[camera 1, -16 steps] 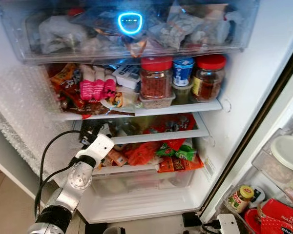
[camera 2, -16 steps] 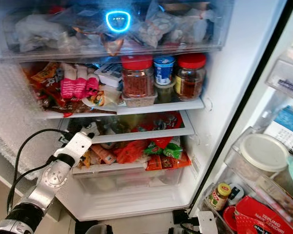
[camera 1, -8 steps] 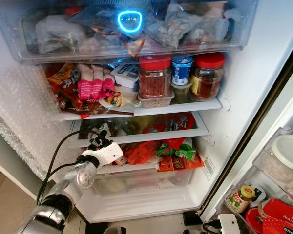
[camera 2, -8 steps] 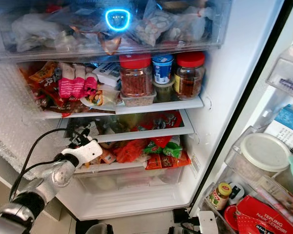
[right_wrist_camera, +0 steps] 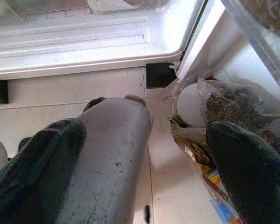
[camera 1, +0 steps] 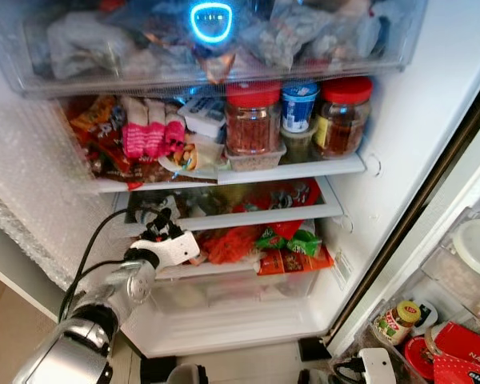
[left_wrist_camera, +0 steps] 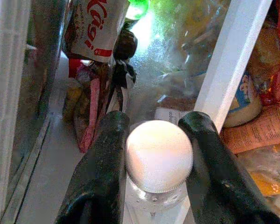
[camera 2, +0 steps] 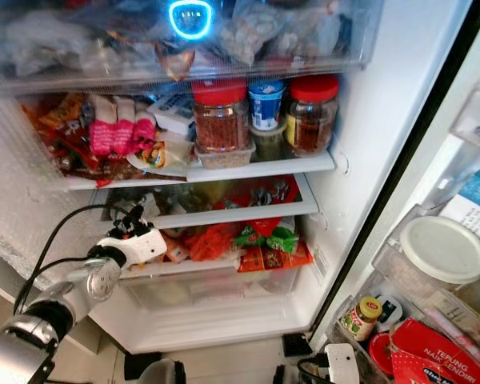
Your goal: Restocking fridge
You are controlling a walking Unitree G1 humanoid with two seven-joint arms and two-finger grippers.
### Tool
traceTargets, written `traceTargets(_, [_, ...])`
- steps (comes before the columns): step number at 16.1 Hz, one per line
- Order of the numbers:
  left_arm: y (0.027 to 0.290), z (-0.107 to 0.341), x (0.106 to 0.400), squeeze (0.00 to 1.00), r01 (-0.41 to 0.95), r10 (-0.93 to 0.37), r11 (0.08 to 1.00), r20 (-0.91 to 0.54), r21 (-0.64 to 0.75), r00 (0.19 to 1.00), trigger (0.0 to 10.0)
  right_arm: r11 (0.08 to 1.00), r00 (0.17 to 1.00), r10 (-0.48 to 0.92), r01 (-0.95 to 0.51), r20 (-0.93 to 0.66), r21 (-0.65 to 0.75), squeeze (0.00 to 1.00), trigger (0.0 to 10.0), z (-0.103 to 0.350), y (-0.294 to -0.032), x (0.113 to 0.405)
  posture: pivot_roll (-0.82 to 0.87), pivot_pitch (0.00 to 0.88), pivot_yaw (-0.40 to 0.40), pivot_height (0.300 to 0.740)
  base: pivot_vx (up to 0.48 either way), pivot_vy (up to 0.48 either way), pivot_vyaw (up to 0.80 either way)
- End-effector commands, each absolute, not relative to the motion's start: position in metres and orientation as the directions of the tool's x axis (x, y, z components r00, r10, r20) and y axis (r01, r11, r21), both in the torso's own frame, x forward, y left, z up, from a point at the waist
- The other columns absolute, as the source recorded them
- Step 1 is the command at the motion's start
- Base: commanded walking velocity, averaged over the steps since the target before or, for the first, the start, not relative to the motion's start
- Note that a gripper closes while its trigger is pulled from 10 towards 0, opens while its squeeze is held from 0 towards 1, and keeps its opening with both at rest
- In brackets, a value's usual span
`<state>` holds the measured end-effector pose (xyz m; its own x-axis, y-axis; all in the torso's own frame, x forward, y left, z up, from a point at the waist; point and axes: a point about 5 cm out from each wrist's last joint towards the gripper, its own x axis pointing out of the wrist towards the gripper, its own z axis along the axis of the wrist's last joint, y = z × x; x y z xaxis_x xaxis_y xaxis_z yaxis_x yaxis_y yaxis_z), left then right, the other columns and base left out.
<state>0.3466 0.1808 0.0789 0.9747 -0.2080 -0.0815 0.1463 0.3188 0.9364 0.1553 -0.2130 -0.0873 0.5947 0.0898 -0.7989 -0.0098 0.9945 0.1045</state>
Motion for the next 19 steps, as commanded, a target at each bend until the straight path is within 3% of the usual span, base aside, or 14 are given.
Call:
traceTargets(1, [0.186, 0.077, 0.347, 0.0, 0.148, -0.185, 0.297, -0.096, 0.943, 0.978, 10.0, 0.996, 0.504, 0.053, 0.04, -0.862, 0.085, 0.0, 10.0, -0.098, -0.224, 0.121, -0.14, 0.135, -0.023, 0.636, 0.0, 0.0, 0.0])
traceTargets(3, [0.186, 0.084, 0.351, 0.0, 0.106, -0.145, 0.401, -0.051, 0.91, 0.988, 10.0, 0.996, 0.503, 0.052, 0.042, -0.863, 0.084, 0.0, 10.0, -0.099, -0.226, 0.118, -0.14, 0.145, -0.028, 0.636, 0.0, 0.0, 0.0])
traceTargets(4, [0.184, 0.09, 0.353, 0.0, 0.078, -0.102, 0.601, -0.02, 0.795, 0.995, 10.0, 0.995, 0.503, 0.051, 0.045, -0.863, 0.085, 0.0, 10.0, -0.099, -0.226, 0.116, -0.14, 0.145, -0.028, 0.636, 0.0, 0.0, 0.0])
traceTargets(5, [0.182, 0.092, 0.353, 0.0, 0.067, -0.093, 0.7, -0.003, 0.711, 0.996, 10.0, 0.995, 0.503, 0.051, 0.046, -0.863, 0.086, 0.0, 10.0, -0.099, -0.226, 0.115, -0.14, 0.145, -0.027, 0.636, 0.0, 0.0, 0.0])
traceTargets(8, [0.183, 0.092, 0.353, 0.0, 0.067, -0.092, 0.699, -0.003, 0.711, 0.996, 10.0, 0.995, 0.504, 0.051, 0.046, -0.862, 0.086, 0.0, 10.0, -0.099, -0.226, 0.115, -0.14, 0.145, -0.027, 0.636, 0.0, 0.0, 0.0])
traceTargets(9, [0.185, 0.078, 0.342, 0.0, 0.086, -0.068, 0.83, -0.052, 0.551, 0.996, 10.0, 0.996, 0.503, 0.058, 0.028, -0.862, 0.084, 0.0, 10.0, -0.099, -0.225, 0.117, -0.14, 0.142, -0.011, 0.636, 0.0, 0.0, 0.0])
traceTargets(10, [0.188, 0.067, 0.333, 0.0, 0.083, -0.054, 0.906, -0.079, 0.416, 0.995, 10.0, 0.997, 0.502, 0.064, 0.014, -0.862, 0.082, 0.0, 10.0, -0.099, -0.224, 0.118, -0.14, 0.141, -0.011, 0.636, 0.0, 0.0, 0.0])
traceTargets(12, [0.192, 0.054, 0.318, 0.0, 0.052, -0.036, 0.978, -0.081, 0.203, 0.996, 10.0, 0.996, 0.492, 0.08, -0.072, -0.867, 0.051, 0.0, 10.0, -0.098, -0.222, 0.122, -0.13, 0.135, -0.007, 0.636, 0.0, 0.0, 0.0])
traceTargets(15, [0.191, 0.053, 0.314, 0.0, 0.101, -0.084, 0.958, -0.073, 0.268, 0.994, 10.0, 0.996, 0.489, 0.084, -0.076, -0.868, 0.054, 0.0, 10.0, -0.098, -0.221, 0.123, -0.12, 0.124, -0.003, 0.636, 0.0, 0.0, 0.0])
traceTargets(17, [0.186, 0.045, 0.31, 0.0, 0.251, -0.201, 0.776, -0.152, 0.579, 0.968, 10.0, 0.995, 0.486, 0.087, -0.078, -0.87, 0.056, 0.0, 10.0, -0.099, -0.22, 0.123, -0.12, 0.116, 0.004, 0.636, 0.0, 0.0, 0.0])
traceTargets(18, [0.19, 0.049, 0.311, 0.0, 0.265, -0.217, 0.714, -0.155, 0.648, 0.964, 10.0, 0.995, 0.486, 0.088, -0.076, -0.87, 0.058, 0.0, 10.0, -0.099, -0.219, 0.122, -0.12, 0.113, 0.004, 0.636, 0.0, 0.0, 0.0])
traceTargets(19, [0.194, 0.053, 0.313, 0.0, 0.245, -0.202, 0.719, -0.142, 0.65, 0.969, 10.0, 0.995, 0.486, 0.088, -0.074, -0.869, 0.059, 0.0, 10.0, -0.099, -0.219, 0.122, -0.12, 0.114, 0.006, 0.636, 0.0, 0.0, 0.0])
